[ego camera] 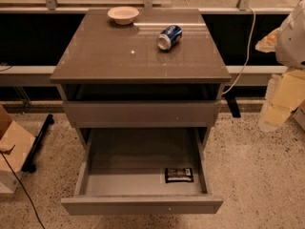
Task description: Pick rxbar chocolate from middle drawer and place on counter
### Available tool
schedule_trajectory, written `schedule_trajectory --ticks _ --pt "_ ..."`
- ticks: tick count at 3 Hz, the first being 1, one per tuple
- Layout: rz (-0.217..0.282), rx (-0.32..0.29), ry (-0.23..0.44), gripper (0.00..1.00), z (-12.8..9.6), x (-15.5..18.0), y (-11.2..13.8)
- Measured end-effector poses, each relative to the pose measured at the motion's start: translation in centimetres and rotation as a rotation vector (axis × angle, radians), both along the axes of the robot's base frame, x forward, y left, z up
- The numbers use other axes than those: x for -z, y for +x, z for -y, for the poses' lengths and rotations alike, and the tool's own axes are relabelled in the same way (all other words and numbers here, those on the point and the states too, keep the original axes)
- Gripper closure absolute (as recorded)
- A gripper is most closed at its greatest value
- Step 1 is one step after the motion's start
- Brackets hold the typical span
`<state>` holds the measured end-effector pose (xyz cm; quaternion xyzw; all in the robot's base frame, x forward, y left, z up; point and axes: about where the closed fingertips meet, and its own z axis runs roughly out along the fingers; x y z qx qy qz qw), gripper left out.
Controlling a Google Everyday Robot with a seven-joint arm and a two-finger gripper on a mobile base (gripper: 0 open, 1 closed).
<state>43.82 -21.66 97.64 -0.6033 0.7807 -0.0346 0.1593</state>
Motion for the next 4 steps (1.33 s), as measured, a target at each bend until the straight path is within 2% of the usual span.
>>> schedule_trajectory --ticks 1,2,3,4 --pt "0.000 0.000 0.000 0.00 0.0 0.0 0.0" --pt "-0.003 0.015 0.085 0.00 -2.0 1.5 0.3" --pt "-0.036 0.045 0.175 0.00 -4.8 4.3 1.3" --pt "-0.063 0.089 0.238 0.00 -7.1 7.7 3.0"
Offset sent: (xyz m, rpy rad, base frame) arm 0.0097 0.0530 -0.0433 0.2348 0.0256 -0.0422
